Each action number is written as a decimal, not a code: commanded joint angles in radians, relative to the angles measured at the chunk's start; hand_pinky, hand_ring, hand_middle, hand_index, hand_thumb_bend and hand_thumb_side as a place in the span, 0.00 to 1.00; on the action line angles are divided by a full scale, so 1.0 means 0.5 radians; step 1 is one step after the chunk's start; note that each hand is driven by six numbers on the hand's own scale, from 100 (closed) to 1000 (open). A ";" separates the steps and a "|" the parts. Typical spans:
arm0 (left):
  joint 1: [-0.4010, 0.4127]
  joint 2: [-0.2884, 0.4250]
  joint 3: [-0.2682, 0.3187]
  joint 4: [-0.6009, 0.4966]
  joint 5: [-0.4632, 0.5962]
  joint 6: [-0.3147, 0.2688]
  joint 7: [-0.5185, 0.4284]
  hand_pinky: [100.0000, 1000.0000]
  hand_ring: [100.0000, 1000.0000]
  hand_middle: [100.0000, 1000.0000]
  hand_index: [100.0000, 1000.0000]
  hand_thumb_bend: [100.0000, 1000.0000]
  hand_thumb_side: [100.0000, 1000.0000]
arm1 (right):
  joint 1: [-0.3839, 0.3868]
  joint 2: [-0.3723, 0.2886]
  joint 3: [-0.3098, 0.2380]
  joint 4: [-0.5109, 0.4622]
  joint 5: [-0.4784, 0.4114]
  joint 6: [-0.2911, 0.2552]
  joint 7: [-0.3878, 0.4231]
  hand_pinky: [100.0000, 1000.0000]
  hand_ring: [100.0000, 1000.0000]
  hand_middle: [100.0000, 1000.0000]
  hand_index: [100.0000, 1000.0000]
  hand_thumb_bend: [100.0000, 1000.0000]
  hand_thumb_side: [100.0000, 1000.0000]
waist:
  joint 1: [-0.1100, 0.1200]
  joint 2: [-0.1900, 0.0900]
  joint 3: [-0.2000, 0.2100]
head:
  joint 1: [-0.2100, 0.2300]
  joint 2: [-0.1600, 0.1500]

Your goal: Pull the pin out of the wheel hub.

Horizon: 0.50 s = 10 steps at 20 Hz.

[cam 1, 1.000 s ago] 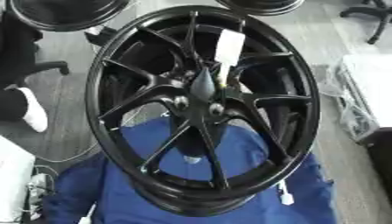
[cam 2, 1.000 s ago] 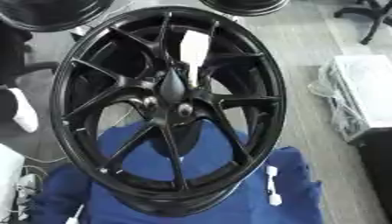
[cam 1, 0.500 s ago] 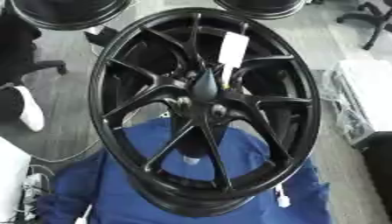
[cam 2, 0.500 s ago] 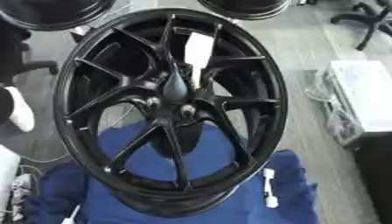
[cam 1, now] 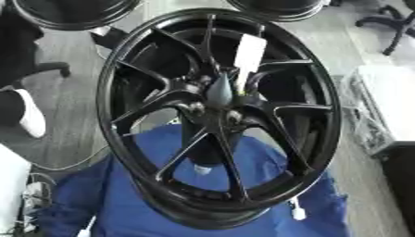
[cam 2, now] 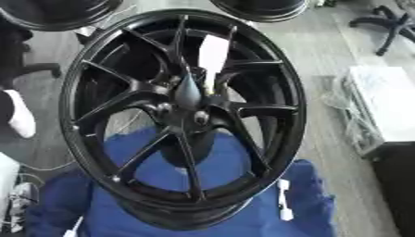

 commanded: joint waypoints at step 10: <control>0.042 0.093 0.040 -0.006 -0.020 -0.014 0.023 0.76 0.73 0.71 0.79 0.11 0.79 | 0.096 -0.004 0.155 -0.033 0.469 0.146 0.337 0.88 0.80 0.80 0.91 0.00 0.89 | 0.003 -0.015 -0.010 | 0.037 0.012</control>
